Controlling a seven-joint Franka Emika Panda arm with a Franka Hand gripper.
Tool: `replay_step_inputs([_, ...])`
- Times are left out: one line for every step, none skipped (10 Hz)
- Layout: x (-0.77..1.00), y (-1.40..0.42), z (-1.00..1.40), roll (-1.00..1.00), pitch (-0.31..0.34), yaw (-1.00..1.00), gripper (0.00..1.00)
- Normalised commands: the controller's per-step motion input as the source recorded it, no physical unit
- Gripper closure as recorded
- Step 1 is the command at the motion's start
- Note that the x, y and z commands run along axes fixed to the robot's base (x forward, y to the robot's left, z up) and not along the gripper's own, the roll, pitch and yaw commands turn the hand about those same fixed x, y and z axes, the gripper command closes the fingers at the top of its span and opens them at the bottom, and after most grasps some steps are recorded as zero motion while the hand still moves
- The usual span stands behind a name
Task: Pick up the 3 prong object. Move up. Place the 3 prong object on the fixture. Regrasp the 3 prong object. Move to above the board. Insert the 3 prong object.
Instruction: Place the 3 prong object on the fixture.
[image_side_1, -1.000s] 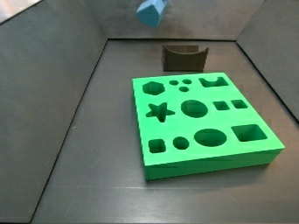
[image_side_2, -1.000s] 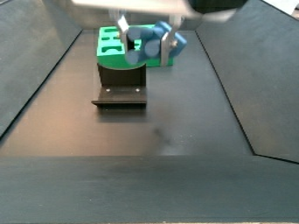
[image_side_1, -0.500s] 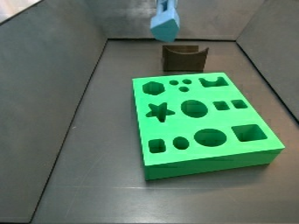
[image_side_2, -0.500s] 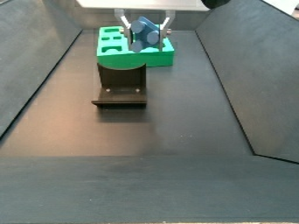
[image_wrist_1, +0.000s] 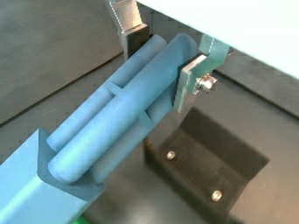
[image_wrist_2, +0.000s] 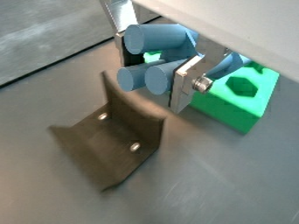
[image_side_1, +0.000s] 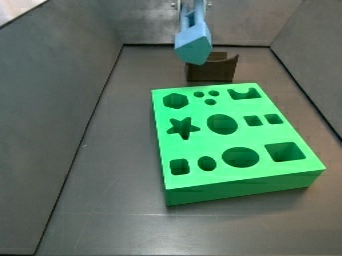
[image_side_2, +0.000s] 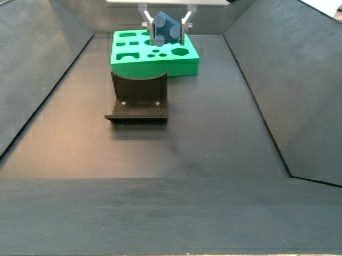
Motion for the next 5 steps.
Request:
replay_step_inputs([0.92, 0.73, 0.44, -1.0, 0.075, 0.06, 1.0])
replay_step_inputs([0.87, 0.78, 0.4, -1.0, 0.099, 0.04, 1.0])
replay_step_inputs([0.74, 0.66, 0.26, -1.0, 0.144, 0.02, 1.0])
replay_step_inputs([0.63, 0.44, 0.1, -1.0, 0.165, 0.0, 1.0])
replay_step_inputs([0.59, 0.32, 0.07, -1.0, 0.173, -0.01, 1.0])
